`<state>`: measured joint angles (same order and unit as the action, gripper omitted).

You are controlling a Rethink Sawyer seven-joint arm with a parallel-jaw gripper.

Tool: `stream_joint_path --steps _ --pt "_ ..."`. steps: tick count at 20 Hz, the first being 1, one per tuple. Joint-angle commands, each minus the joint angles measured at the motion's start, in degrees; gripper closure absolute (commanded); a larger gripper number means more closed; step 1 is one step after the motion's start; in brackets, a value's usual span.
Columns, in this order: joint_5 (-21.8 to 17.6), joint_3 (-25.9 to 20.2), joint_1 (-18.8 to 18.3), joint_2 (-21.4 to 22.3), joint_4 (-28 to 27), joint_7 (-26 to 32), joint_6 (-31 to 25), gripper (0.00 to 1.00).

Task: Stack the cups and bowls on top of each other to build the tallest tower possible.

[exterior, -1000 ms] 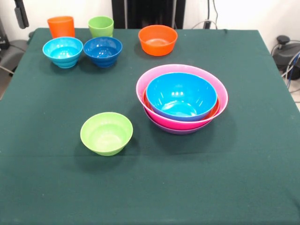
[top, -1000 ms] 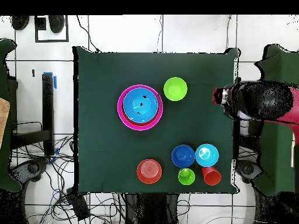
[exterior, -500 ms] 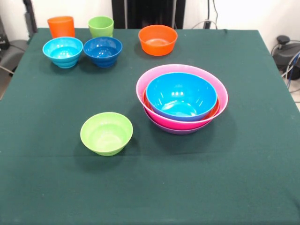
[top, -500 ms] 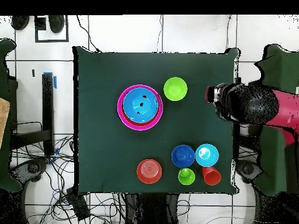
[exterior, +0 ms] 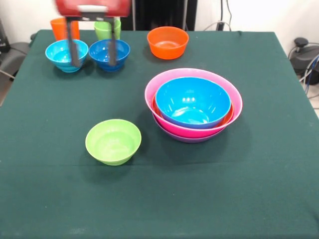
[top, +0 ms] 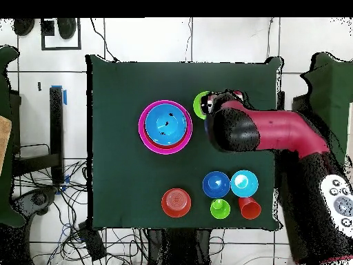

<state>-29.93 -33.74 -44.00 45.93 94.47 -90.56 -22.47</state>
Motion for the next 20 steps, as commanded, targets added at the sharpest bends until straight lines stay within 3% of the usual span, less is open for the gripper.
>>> stream_joint_path --steps 1,4,9,11,14,16,20 --pt "-1.8 0.3 -0.5 -6.5 6.5 -3.5 2.8 0.00" --pt "-0.8 -4.8 -4.4 -10.6 7.5 -0.5 6.4 0.00" --pt "-2.4 -11.3 -8.4 -16.2 7.3 3.6 8.1 0.00" --pt "-0.9 -16.9 -12.3 -22.1 7.2 7.6 5.2 0.00" --pt "1.9 -19.2 -13.8 -25.3 6.2 9.4 -1.4 0.00" --pt "2.1 -19.8 -14.3 -26.0 5.6 9.9 -3.3 0.00" --pt "-2.7 -18.8 -13.1 -23.5 4.7 8.9 0.2 0.00"
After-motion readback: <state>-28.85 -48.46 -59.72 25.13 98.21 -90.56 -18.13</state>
